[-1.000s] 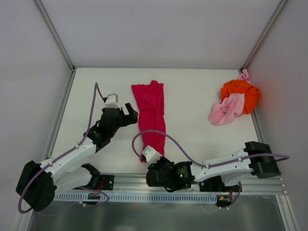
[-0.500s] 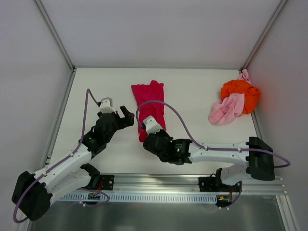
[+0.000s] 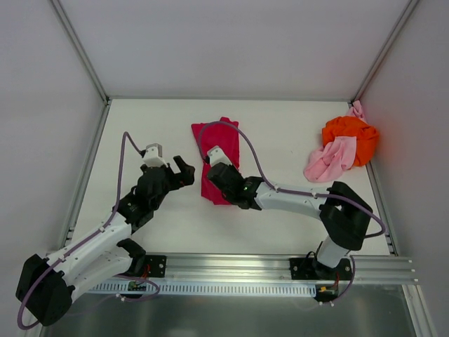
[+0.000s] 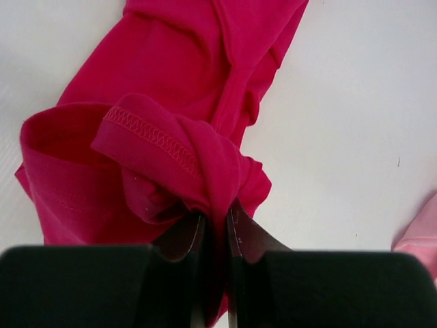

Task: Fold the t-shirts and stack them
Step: Fold the folded rectangular tshirt in 1/3 of the way

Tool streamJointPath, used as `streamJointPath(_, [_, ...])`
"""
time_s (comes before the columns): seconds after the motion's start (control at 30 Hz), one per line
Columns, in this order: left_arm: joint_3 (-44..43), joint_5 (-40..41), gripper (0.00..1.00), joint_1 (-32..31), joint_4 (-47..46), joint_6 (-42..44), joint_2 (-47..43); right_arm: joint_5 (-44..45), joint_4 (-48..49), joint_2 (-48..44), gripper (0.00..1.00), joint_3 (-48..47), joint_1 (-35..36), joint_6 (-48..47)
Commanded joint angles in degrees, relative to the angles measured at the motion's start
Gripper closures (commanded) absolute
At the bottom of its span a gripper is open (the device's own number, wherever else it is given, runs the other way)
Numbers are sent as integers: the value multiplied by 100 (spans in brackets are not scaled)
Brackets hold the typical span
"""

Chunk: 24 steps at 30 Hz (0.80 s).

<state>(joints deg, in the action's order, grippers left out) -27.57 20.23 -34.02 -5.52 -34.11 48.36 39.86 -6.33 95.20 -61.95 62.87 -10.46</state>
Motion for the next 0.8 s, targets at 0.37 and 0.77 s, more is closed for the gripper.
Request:
streamJointPath(0.37, [76,60,1,53,-389,-61,297,-426,721,508,99,-1011,-627,-870])
streamJointPath(0.77, [77,122,1,62,-389,9,271,-1146,124,1325,99,-2330,-1321,-809])
